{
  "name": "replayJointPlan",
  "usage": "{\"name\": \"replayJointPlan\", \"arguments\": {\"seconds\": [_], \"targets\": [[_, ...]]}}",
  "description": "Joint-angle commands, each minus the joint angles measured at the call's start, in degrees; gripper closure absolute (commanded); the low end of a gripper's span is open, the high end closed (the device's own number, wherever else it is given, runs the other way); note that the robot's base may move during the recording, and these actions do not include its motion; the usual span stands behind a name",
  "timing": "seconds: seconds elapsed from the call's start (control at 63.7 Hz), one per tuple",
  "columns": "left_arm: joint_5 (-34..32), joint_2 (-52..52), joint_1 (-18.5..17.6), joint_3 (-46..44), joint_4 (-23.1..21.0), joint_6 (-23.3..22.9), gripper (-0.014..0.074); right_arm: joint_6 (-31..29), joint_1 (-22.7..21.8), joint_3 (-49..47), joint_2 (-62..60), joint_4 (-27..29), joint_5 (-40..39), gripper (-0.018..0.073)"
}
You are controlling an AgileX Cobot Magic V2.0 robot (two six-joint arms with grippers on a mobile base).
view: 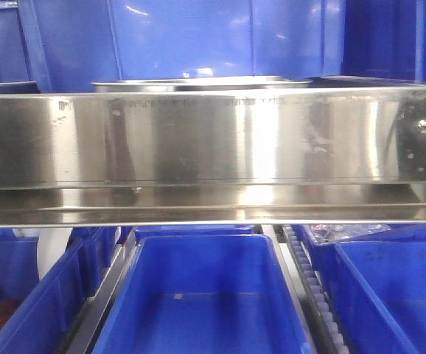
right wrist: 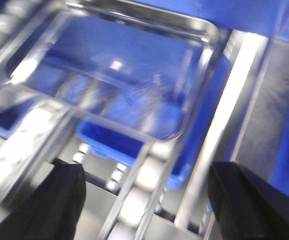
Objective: Stack silver trays without gaps
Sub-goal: 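Lift the silver tray up off the shelf with both grippers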
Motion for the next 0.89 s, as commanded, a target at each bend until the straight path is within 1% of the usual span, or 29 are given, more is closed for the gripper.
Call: {"name": "replayJointPlan", "arguments": {"seconds": [0.0, 0.063, 0.094, 0.126, 0.173, 0.298, 0.455, 0.612, 0.722, 0.879], "targets": [[0.08, 2.30, -0.47, -5.04, 5.45, -8.42, 0.0153, 5.96, 0.06, -7.07, 3.02, -4.18, 0.70, -0.0032], [1.55, 4.90, -0.47, -6.61, 9.57, -13.32, 0.0153, 9.52, 0.06, -10.19, 6.03, -5.89, 2.03, -0.0032], [1.93, 5.98, -0.47, -7.28, 10.74, -15.21, 0.0153, 10.41, 0.06, -11.63, 7.23, -6.36, 2.35, -0.0032], [2.32, 6.94, 0.00, -7.77, 10.90, -16.65, 0.0153, 10.89, 0.06, -12.58, 8.62, -6.72, 2.41, -0.0032], [2.31, 8.77, 0.57, -8.41, 10.29, -17.65, 0.0153, 10.96, 0.06, -13.78, 10.15, -6.79, 2.23, -0.0032], [1.92, 11.82, 2.06, -8.92, 9.10, -17.81, 0.0153, 10.96, -0.21, -15.53, 13.97, -6.85, 0.91, -0.0032], [0.76, 14.46, 3.06, -8.92, 9.20, -17.90, 0.0153, 12.40, -2.04, -15.53, 17.34, -6.67, 0.09, -0.0032], [0.65, 16.32, 4.41, -8.92, 9.00, -19.21, 0.0153, 12.11, -2.23, -15.53, 19.95, -6.72, -1.07, -0.0032], [-0.08, 17.18, 4.47, -8.92, 8.87, -19.21, 0.0153, 12.11, -2.23, -15.53, 21.40, -6.72, -1.81, -0.0032], [-1.97, 18.58, 4.47, -8.92, 6.99, -19.21, 0.0153, 10.73, -2.23, -15.53, 23.14, -6.78, -2.85, -0.0032]]}}
